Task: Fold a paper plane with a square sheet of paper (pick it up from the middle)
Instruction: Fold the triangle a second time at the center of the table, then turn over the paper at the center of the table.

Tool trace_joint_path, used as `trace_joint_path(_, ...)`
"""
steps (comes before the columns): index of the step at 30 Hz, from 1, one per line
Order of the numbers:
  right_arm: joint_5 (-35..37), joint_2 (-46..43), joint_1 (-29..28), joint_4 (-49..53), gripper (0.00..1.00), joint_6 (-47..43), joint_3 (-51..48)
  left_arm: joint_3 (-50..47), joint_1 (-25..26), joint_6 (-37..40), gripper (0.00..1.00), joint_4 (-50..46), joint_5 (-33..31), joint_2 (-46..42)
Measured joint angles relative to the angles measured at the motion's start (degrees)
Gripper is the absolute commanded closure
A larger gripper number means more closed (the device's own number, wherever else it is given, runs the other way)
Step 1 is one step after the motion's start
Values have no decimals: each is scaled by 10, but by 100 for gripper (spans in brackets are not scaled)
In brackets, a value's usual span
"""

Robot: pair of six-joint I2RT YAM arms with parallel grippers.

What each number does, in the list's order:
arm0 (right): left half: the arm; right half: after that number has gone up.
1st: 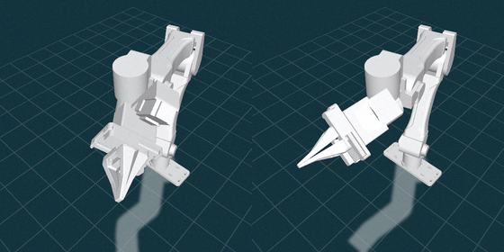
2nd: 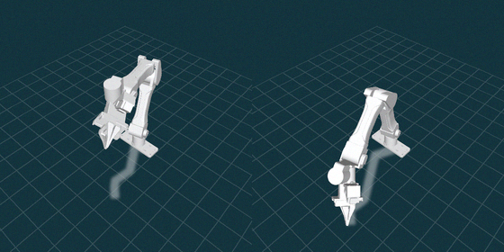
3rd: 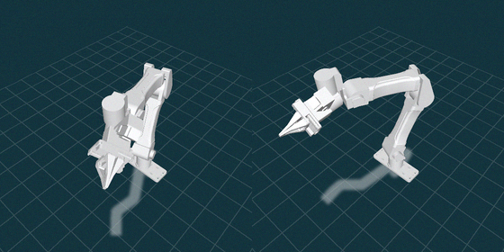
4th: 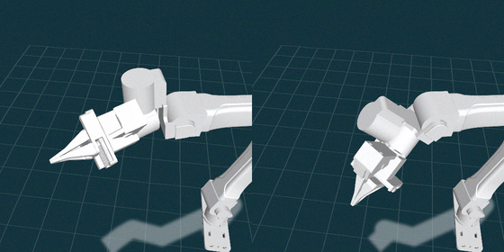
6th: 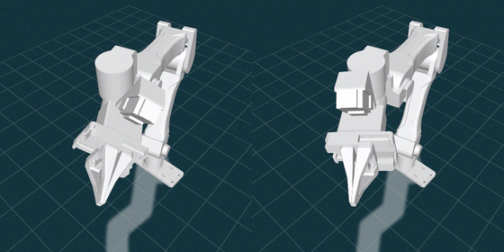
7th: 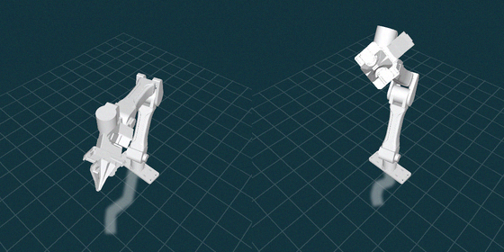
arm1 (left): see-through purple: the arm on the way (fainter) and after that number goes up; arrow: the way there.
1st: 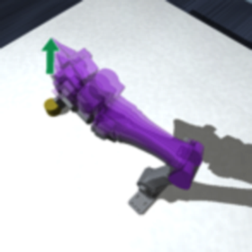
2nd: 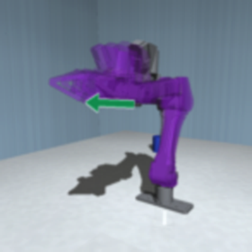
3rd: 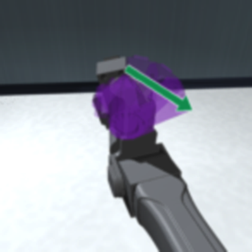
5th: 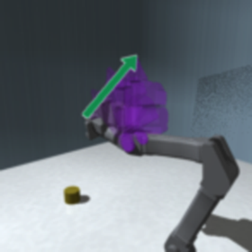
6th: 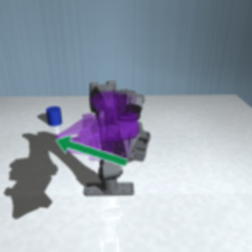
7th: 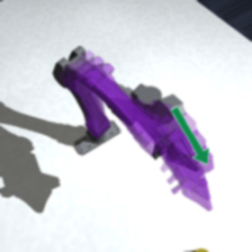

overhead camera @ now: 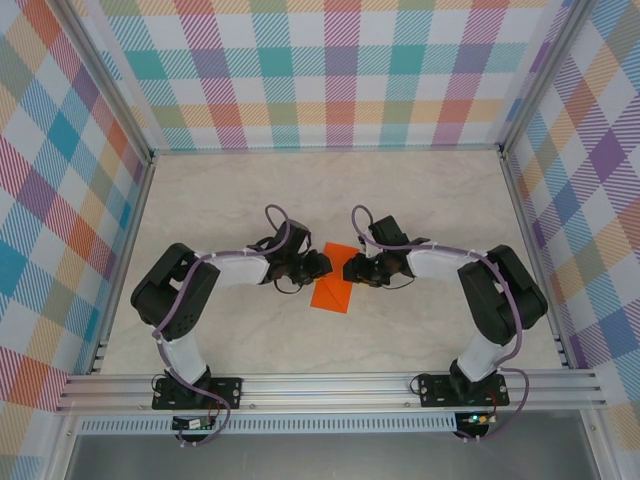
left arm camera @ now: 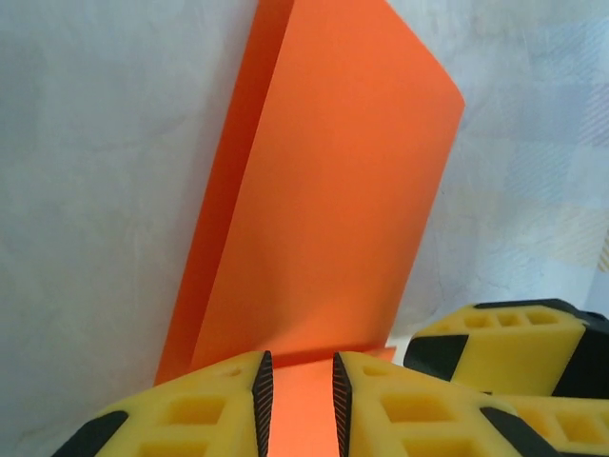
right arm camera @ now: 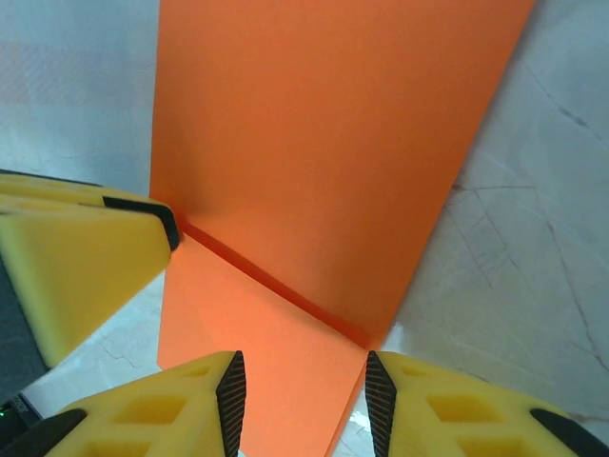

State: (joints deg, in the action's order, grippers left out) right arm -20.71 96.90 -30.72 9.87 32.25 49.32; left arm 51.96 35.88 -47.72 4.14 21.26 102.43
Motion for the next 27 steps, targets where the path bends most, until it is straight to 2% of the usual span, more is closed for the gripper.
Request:
trace_joint_path(7, 1, 13, 2, 0, 60, -2, 7, 2, 0, 17, 75, -27, -21, 9)
trace_joint_path(12, -2, 20, 3, -1, 66, -3, 11, 3, 0, 24, 75, -27, -23, 10)
trace_joint_path(20, -15, 30, 3, 0, 66, -8, 15, 3, 0, 26, 75, -27, -23, 11)
trace_joint_path(27, -35, 34, 3, -4, 79, -15, 16, 3, 0, 26, 75, -27, -23, 11)
